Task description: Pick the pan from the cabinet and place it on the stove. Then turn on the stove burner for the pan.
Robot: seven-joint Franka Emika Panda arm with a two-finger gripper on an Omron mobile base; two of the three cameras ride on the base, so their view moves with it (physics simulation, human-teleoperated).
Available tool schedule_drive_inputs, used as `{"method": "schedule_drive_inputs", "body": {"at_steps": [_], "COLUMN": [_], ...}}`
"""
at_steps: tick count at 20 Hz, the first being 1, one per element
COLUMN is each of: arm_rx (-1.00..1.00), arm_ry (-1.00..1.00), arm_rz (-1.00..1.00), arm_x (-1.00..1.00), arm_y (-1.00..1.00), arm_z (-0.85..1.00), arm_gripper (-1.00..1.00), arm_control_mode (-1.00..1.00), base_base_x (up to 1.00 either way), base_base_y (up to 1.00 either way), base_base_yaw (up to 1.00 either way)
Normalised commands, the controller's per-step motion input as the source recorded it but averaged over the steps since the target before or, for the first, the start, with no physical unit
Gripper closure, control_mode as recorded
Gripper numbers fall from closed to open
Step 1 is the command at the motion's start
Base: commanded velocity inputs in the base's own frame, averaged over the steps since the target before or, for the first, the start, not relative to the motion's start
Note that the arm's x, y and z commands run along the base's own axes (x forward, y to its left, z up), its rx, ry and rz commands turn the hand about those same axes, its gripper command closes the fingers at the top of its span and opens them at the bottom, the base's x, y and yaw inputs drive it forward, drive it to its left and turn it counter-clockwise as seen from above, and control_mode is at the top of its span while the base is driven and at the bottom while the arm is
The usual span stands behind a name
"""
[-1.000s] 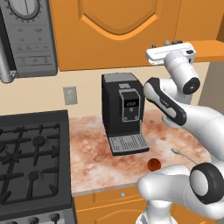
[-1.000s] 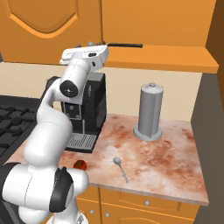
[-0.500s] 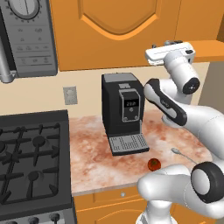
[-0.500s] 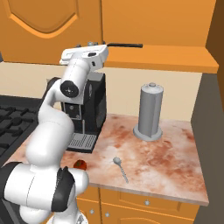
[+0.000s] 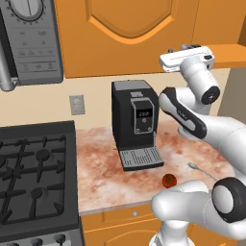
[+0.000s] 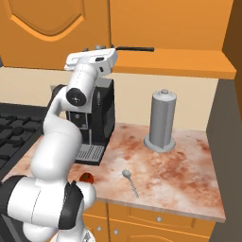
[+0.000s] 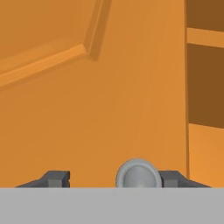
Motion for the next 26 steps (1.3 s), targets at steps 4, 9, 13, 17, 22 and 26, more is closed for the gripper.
{"method": "schedule_drive_inputs", "body": {"at_steps": [4,9,13,17,22,26], "arm_rx": [-0.04,-0.05,-0.07,-0.07,-0.06,-0.05], "arm_ry": [0.0,-0.03,-0.1,-0.11,-0.13,-0.18], "arm_rz": [0.0,0.0,0.0,0.0,0.0,0.0], "arm_x": [-0.01,-0.23,-0.53,-0.66,-0.83,-0.89], "arm_y": [0.0,0.0,0.0,0.0,0.0,0.11], "arm_z": [0.0,0.02,0.09,0.11,0.17,0.34], "arm_gripper": [1.0,1.0,1.0,1.0,1.0,1.0], "arm_control_mode": [-1.0,-1.0,-1.0,-1.0,-1.0,-1.0], "base_base_x": [0.0,0.0,0.0,0.0,0.0,0.0], "base_base_y": [0.0,0.0,0.0,0.0,0.0,0.0], "base_base_yaw": [0.0,0.0,0.0,0.0,0.0,0.0]}}
